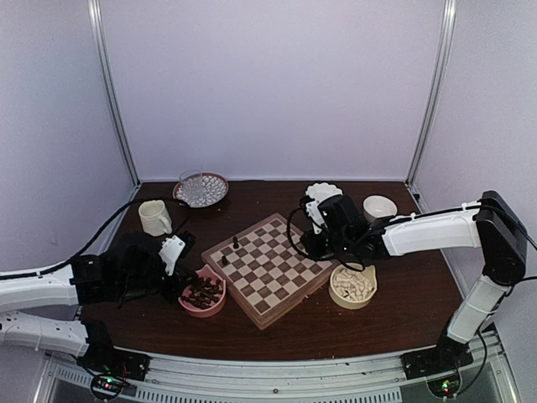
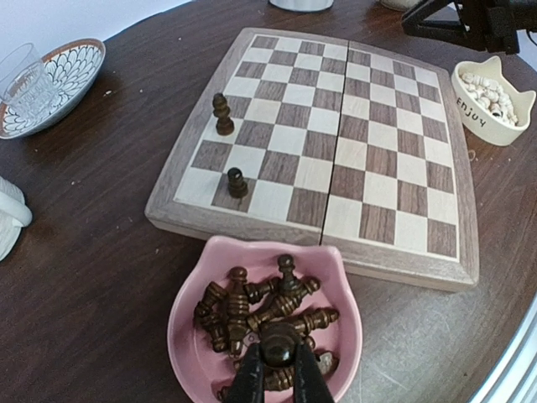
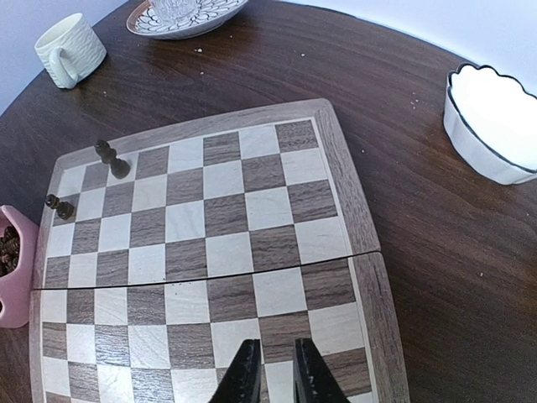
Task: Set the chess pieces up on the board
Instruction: Place the bishop on the chessboard.
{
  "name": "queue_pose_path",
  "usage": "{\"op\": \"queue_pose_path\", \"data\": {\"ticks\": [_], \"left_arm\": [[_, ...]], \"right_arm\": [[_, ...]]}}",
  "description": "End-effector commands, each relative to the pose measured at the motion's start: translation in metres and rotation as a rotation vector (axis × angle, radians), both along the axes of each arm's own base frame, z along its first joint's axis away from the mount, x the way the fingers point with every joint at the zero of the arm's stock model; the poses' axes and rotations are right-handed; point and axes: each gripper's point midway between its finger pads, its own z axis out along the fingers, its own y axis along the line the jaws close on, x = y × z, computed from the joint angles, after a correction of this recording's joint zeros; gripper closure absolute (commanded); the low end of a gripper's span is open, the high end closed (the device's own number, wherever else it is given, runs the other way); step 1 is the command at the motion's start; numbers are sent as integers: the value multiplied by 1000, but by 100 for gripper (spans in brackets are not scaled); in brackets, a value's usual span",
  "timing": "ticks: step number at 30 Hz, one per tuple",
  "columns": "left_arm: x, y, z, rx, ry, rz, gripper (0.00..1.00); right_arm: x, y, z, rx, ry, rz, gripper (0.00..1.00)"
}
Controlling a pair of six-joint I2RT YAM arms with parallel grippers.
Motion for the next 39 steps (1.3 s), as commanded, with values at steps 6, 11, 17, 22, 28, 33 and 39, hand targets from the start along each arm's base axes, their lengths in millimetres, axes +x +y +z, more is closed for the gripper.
{"op": "queue_pose_path", "data": {"ticks": [6, 11, 17, 22, 28, 33, 39], "left_arm": [[46, -52, 37, -66, -65, 34, 99], [76, -67, 37, -34, -100, 93, 98], [102, -90, 29, -13, -73, 80, 98], [114, -102, 18, -10, -42, 61, 98], [116, -118, -10, 17, 18, 4, 98], [116, -122, -28, 40, 51, -8, 96], [115, -122, -43, 63, 89, -3, 88]], "right_arm": [[1, -1, 18, 38, -50, -5, 84], [1, -1, 18, 41, -49, -5, 84], [1, -2, 18, 39, -52, -7, 84], [1, -3, 18, 36, -54, -10, 84], [1, -2, 17, 37, -54, -8, 84], [1, -2, 17, 37, -55, -9, 84], [1, -2, 16, 38, -53, -8, 84]]}}
